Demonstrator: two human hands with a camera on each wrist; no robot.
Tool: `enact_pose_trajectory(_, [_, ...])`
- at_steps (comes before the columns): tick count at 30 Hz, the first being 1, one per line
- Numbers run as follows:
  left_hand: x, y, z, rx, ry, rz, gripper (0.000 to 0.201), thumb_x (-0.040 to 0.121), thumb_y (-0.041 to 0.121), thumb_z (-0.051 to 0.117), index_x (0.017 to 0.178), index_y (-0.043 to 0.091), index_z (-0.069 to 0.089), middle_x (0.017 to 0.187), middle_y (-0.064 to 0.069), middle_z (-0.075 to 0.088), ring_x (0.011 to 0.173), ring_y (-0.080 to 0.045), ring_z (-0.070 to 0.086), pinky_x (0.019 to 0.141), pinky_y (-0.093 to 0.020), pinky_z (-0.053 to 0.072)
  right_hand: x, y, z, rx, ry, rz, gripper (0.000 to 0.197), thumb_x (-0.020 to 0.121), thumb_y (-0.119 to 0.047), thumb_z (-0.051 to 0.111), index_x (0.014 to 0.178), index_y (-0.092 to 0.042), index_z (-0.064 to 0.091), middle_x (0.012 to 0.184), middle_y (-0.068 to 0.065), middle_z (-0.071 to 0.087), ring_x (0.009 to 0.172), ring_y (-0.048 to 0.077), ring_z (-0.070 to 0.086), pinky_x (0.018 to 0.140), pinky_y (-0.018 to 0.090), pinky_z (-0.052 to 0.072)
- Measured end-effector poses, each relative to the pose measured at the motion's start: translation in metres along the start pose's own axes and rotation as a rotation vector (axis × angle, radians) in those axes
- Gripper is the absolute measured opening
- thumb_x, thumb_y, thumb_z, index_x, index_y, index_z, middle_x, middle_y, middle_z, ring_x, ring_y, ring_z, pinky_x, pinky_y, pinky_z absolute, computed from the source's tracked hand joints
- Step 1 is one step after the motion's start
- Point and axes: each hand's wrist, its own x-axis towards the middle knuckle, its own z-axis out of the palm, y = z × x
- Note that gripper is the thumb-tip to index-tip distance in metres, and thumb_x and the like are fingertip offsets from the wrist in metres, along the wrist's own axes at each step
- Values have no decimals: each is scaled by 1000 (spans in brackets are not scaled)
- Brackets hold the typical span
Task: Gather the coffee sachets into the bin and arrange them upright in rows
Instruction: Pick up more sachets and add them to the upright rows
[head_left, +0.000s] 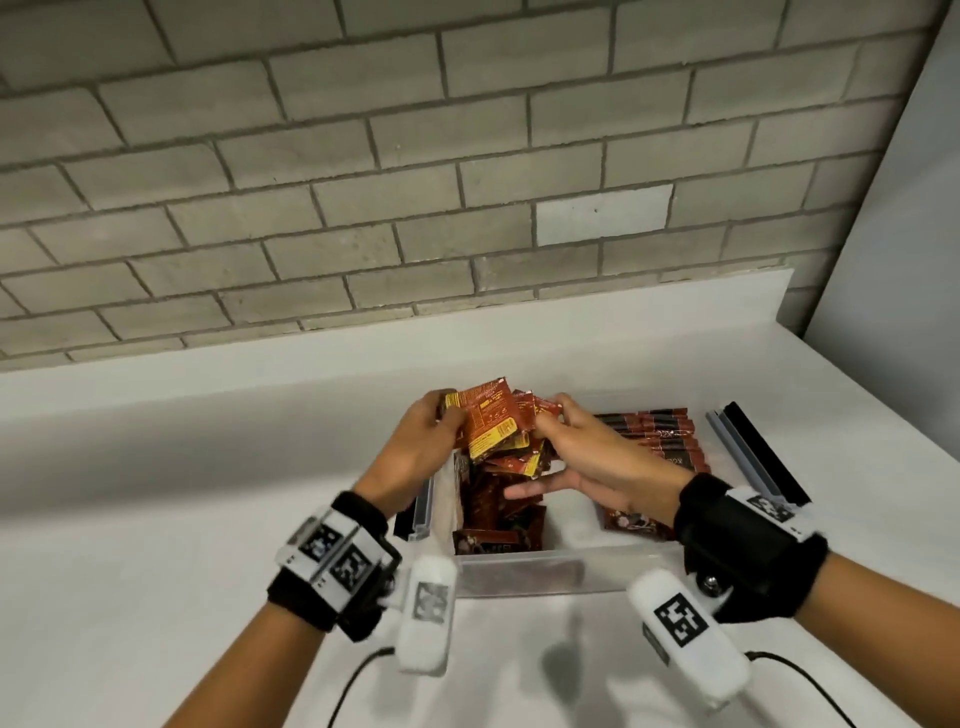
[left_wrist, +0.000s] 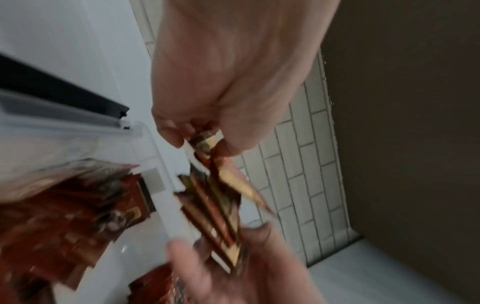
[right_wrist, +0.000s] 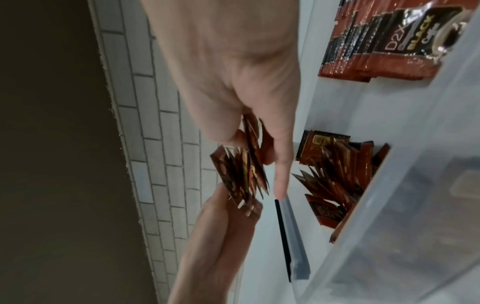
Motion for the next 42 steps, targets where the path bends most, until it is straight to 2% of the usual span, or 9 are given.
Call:
enact_pose_trajectory(5, [-7,-16,37,13,220,19,23,100,29,34,116,16,44,116,-10,54,106,-22,55,94,-43,48,-3,14,7,50,-36,-113,22,101,-17,44,123,-15,39,115,7,64,94,21,70,72,41,60])
enact_pose_trajectory(10, [-23,-10,66,-32,333,139,14,101,20,36,110,10,37,100,-8,55,83,-15,57,62,-19,49,-10,19,0,84,99,-126,38,105,-35,28,117,-11,54,104,10,68,86,14,68,70,34,59])
enact_pose_trajectory(13, [-29,-8,84,-72,366,187,10,99,18,38,107,13,34,107,-10,50,97,-22,55,82,-36,51,-19,18,-7,199,70,-120,63,95,-61,22,96,-20,70,98,8,75,91,15,70,81,40,53])
enact_pose_trajectory(17, [-38,-7,97,-70,404,255,9,99,14,38,107,16,35,107,-6,47,101,-22,52,87,-38,47,-26,22,-17,24,17,-137,53,89,-44,57,133,-18,45,110,2,72,101,16,69,78,33,56])
enact_pose_trajectory(21, [-48,-14,86,-274,228,222,33,97,11,43,126,22,31,101,-8,53,88,-15,57,70,-21,49,-37,26,-40,-107,-45,-86,105,77,-26,78,152,-25,4,126,-3,64,113,17,63,103,46,45])
enact_pose_trajectory(27, [-56,-7,77,-939,-237,-192,48,84,56,55,101,14,73,103,-17,68,95,-29,63,93,-48,46,-57,23,-39,-94,-218,-90,63,79,-9,64,135,-29,42,122,6,66,112,21,63,89,36,55])
enact_pose_trajectory(31, [-58,-4,84,-1162,-478,-234,51,72,45,74,114,17,70,112,-15,67,102,-28,62,102,-50,39,-62,21,-35,-154,-265,-117,57,83,-17,62,133,-35,41,120,-3,67,113,16,63,86,35,55])
enact_pose_trajectory(37, [-55,-9,90,-1221,-531,-142,63,73,40,75,131,23,58,123,-14,61,108,-28,59,100,-54,40,-63,22,-43,-748,-43,-229,77,73,-73,57,138,-39,32,129,-14,41,134,14,33,110,48,37])
enact_pose_trajectory(42, [-56,-7,94,-1197,-369,-206,34,86,36,57,112,17,68,109,-19,68,94,-30,68,82,-46,55,-64,26,-48,-779,177,-356,84,66,-68,58,133,-30,25,127,-6,33,126,10,36,104,34,43])
